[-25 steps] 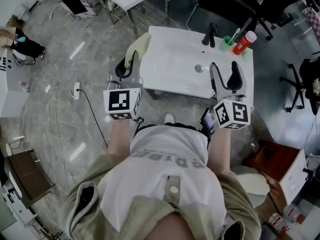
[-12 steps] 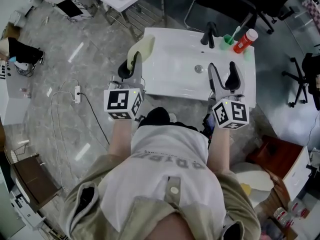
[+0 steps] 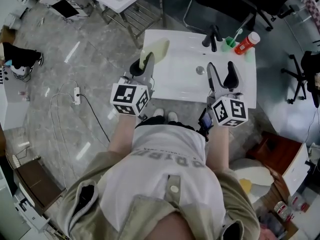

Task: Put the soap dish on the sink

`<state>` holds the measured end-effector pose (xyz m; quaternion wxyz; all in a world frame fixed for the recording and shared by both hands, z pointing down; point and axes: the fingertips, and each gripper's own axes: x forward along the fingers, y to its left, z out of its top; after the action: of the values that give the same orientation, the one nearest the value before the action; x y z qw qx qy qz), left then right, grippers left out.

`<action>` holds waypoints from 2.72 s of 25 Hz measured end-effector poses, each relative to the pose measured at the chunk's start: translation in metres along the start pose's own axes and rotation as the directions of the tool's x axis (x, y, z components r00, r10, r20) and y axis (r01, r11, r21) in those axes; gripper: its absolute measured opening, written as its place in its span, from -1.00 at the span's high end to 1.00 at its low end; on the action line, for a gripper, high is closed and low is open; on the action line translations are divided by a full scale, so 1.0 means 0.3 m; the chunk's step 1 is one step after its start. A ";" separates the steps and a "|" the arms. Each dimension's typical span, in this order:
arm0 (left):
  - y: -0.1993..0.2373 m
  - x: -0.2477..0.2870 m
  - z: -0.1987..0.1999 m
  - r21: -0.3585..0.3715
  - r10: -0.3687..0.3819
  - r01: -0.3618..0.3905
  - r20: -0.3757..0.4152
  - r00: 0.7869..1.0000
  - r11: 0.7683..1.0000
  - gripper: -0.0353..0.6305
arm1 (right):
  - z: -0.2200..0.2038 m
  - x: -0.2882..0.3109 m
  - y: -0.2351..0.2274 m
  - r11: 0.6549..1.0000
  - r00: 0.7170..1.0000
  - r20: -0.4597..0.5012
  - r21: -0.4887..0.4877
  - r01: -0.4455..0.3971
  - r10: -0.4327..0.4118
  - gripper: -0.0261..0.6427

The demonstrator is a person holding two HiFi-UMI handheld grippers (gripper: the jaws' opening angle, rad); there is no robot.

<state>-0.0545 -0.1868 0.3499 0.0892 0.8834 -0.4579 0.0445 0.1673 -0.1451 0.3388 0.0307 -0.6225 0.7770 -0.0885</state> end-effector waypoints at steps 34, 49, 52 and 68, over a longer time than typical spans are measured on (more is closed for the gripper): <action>-0.196 0.138 -0.227 -0.434 -0.455 0.414 0.010 0.890 0.800 0.84 | -0.354 0.167 0.194 0.763 0.858 -0.078 0.504 -0.405 0.508 0.01; -0.224 0.141 -0.262 -0.604 -0.551 0.468 0.056 0.832 0.645 0.84 | -0.389 0.143 0.243 0.553 0.773 0.010 0.693 -0.462 0.634 0.31; -0.218 0.141 -0.273 -0.638 -0.558 0.466 0.069 0.827 0.613 0.84 | -0.394 0.142 0.245 0.546 0.768 0.009 0.698 -0.464 0.641 0.38; -0.220 0.133 -0.322 -0.704 -0.570 0.437 0.056 0.820 0.560 0.84 | -0.403 0.116 0.245 0.482 0.761 0.031 0.756 -0.442 0.648 0.79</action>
<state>0.0228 -0.1625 0.4434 0.4603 0.8702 -0.1577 -0.0778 0.0698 -0.1517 0.4470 0.1993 -0.2572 0.8296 -0.4537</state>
